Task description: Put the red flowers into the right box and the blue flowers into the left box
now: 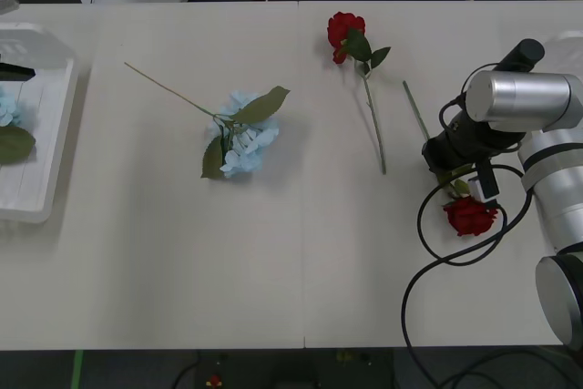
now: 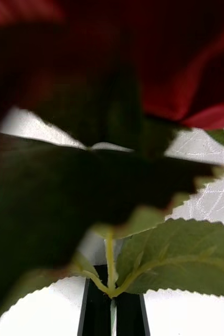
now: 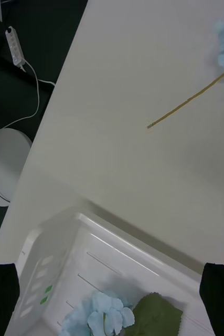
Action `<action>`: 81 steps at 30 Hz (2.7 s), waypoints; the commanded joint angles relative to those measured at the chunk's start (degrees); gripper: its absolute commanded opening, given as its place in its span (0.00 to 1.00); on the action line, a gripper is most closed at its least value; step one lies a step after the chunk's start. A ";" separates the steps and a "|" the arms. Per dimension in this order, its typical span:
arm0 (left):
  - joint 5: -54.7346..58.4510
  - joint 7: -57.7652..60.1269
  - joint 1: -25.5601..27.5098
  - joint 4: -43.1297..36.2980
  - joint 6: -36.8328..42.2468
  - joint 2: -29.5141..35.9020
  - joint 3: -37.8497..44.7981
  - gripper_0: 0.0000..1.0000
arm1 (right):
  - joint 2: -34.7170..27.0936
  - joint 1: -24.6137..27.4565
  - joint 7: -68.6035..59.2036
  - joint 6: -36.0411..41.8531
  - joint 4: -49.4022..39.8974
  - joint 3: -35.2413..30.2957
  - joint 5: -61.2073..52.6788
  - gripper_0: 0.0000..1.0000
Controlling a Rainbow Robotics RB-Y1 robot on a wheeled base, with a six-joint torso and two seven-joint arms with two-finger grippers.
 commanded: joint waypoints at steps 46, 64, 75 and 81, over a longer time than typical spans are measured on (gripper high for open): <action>-54.99 77.40 7.69 -2.09 -75.24 11.72 -35.32 1.00 | -26.31 -11.99 127.45 29.88 -14.93 10.17 -4.64 0.00; -99.72 84.61 -18.41 39.13 -135.89 16.55 -54.39 1.00 | -28.25 -13.84 161.64 0.09 0.54 11.84 8.19 0.00; -128.64 91.11 -24.39 26.82 -129.29 15.41 -54.30 1.00 | -28.25 -13.84 164.63 -12.30 13.99 16.85 14.25 0.00; -142.97 108.51 -24.74 18.21 -129.91 13.48 -54.39 1.00 | -27.10 -13.75 164.10 -18.72 18.56 16.85 14.25 0.00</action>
